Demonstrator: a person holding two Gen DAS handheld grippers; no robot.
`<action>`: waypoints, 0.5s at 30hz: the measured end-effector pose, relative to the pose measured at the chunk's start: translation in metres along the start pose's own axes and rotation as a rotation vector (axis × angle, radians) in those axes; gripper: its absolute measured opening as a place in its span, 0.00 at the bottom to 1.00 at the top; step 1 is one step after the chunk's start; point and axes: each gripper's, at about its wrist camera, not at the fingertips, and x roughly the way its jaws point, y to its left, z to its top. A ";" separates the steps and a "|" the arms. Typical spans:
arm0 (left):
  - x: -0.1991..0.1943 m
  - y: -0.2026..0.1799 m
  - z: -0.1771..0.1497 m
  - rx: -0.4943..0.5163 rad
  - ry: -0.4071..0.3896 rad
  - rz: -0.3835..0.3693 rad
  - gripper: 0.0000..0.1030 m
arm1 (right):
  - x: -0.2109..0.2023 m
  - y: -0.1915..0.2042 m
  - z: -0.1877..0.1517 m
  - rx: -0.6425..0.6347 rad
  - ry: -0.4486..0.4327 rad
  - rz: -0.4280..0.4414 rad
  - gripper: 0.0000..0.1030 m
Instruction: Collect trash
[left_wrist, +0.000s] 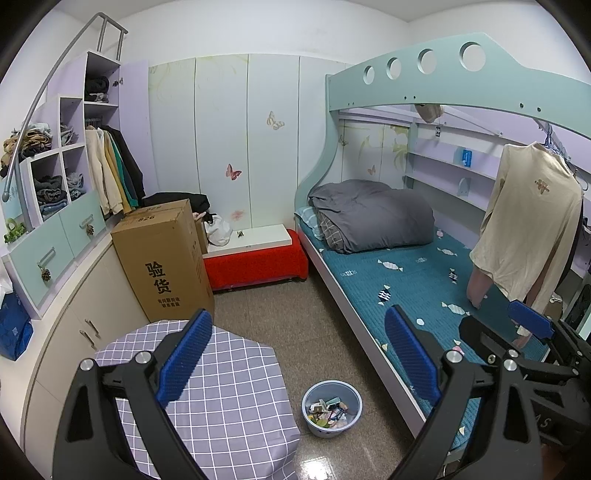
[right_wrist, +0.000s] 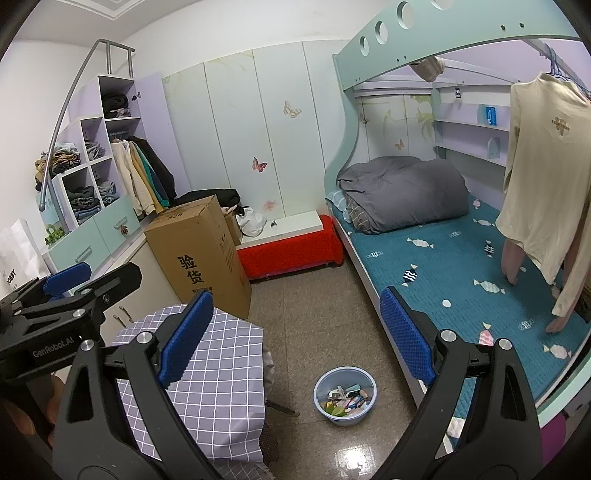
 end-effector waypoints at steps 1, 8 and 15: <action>0.000 0.000 0.000 0.000 0.000 0.001 0.90 | 0.000 0.000 -0.001 0.000 0.000 0.000 0.87; 0.001 -0.001 -0.001 -0.001 0.003 0.000 0.90 | 0.002 0.001 -0.001 0.002 0.004 0.000 0.87; 0.004 -0.002 -0.005 0.000 0.008 0.001 0.90 | 0.007 0.001 -0.003 0.006 0.010 0.001 0.87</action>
